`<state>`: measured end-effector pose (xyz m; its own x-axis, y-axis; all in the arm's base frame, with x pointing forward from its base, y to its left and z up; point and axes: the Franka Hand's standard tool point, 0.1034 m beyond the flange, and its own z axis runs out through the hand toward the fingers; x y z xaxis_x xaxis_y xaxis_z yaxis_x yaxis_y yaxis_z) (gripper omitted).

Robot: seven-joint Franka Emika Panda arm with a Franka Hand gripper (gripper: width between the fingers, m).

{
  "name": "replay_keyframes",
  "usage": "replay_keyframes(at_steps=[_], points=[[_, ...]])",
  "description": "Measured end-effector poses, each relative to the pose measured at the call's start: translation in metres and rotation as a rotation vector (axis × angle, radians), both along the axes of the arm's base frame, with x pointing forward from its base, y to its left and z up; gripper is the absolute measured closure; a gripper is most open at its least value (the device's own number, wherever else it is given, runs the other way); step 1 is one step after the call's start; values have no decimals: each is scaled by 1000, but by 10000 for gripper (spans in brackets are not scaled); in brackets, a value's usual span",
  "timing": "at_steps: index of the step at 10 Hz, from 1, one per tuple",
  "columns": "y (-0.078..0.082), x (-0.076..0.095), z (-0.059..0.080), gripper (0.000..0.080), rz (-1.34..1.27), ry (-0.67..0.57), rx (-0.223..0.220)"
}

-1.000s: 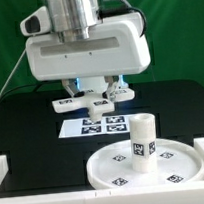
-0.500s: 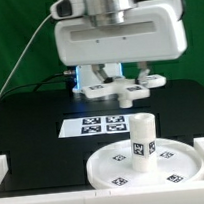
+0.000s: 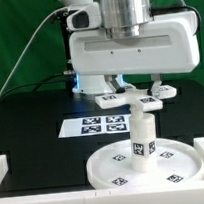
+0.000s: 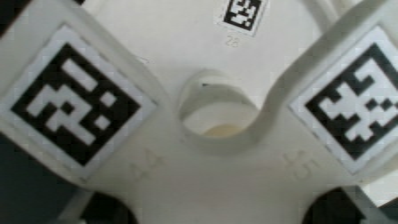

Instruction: Assemble round table

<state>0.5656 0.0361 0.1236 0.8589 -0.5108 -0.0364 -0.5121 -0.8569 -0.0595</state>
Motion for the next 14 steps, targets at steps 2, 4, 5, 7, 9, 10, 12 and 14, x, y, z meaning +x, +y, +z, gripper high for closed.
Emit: replay_keyframes(at_steps=[2,4,5,7,9,10,12,14], points=[[1,3,0,354,1,-7,-1],[0,4,0,354,-6,-10,3],[-2,5,0,354,-18,-14,7],[-1,4,1,354,-34,-15,14],[3,-2,0,354,-31,-10,17],[4,-5,0,354,-31,-7,17],[3,-9,-4,354,-31,0,15],[1,-10,-12,354,-32,5,7]])
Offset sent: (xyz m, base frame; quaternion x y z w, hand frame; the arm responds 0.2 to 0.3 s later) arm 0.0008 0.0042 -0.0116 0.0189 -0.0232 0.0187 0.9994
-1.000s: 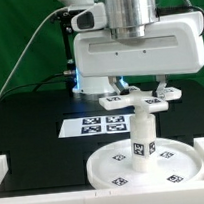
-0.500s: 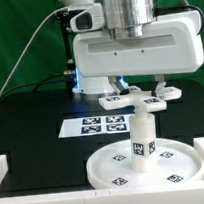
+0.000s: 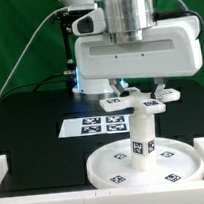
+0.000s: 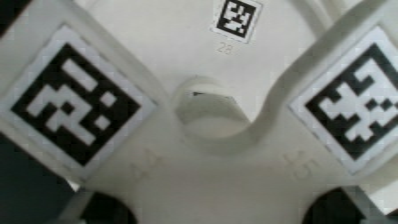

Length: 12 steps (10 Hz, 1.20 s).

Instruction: Assemble round table

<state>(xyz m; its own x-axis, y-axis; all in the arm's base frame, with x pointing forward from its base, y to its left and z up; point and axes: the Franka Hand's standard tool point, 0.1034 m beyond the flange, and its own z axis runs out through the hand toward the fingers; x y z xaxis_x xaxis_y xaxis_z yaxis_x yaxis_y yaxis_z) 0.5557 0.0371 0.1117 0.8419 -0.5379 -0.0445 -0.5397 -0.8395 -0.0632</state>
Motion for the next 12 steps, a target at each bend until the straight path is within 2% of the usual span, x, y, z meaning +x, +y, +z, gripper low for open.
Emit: replay_keyframes(at_steps=[1,3,7,10,12], points=[[-1,0,-6,354,1,7,-6],[-3,8,-6,354,1,-8,-12],[-3,9,-6,354,-42,-8,-12],[-6,8,-6,354,-323,11,-6],[-3,9,-7,354,-650,-4,2]])
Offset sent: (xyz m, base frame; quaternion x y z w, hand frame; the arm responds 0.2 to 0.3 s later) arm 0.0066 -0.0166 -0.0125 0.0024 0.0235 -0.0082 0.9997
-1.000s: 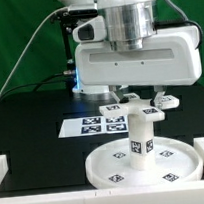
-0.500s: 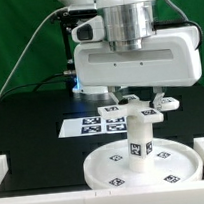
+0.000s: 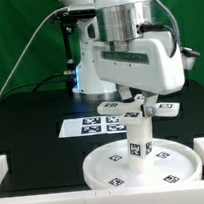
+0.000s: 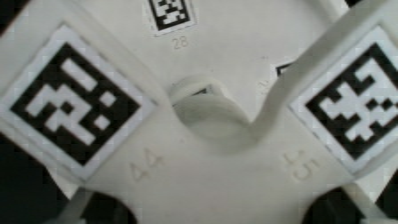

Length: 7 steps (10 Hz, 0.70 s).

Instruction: Assemble round table

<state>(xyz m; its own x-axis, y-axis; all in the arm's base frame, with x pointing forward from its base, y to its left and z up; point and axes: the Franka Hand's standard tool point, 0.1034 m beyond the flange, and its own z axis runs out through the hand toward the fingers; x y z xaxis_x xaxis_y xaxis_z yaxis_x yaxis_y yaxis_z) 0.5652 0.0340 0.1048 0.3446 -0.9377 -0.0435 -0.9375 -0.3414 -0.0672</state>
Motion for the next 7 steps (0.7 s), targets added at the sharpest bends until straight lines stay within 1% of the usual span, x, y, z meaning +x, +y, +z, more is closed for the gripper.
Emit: replay_keyframes(at_steps=[2,5,6,7], points=[[1,-1,0,354,-164,-23,19],[2,-1,0,354,-200,-21,27],[3,-2,1,213,-159,-15,26],[3,-4,7,170,-91,-1,34]])
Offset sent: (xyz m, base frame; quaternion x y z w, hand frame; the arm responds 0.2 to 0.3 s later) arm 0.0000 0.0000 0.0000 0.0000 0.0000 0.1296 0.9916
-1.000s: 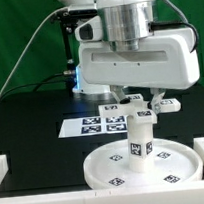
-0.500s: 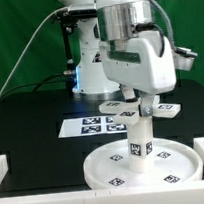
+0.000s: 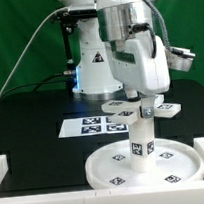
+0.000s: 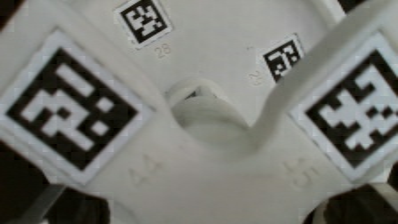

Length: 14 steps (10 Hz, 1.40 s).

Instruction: Assemble round table

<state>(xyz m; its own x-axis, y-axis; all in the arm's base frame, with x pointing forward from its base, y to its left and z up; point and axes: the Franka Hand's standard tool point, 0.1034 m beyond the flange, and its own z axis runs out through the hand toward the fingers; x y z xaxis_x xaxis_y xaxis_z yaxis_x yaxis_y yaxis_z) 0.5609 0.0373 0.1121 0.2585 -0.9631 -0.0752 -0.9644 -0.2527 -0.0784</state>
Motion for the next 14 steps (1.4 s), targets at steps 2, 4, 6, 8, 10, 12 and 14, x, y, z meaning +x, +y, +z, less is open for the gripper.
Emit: replay_keyframes(at_steps=[2,4,6,8,10,12,14], points=[[-4,2,19,153,187,-23,10],[-9,4,24,151,491,-67,-7],[-3,3,22,151,733,-86,-24],[-3,3,22,151,865,-97,-36],[-4,3,22,151,1016,-103,-52],[-5,10,22,151,1332,-93,-91],[-5,10,19,151,1406,-96,-92]])
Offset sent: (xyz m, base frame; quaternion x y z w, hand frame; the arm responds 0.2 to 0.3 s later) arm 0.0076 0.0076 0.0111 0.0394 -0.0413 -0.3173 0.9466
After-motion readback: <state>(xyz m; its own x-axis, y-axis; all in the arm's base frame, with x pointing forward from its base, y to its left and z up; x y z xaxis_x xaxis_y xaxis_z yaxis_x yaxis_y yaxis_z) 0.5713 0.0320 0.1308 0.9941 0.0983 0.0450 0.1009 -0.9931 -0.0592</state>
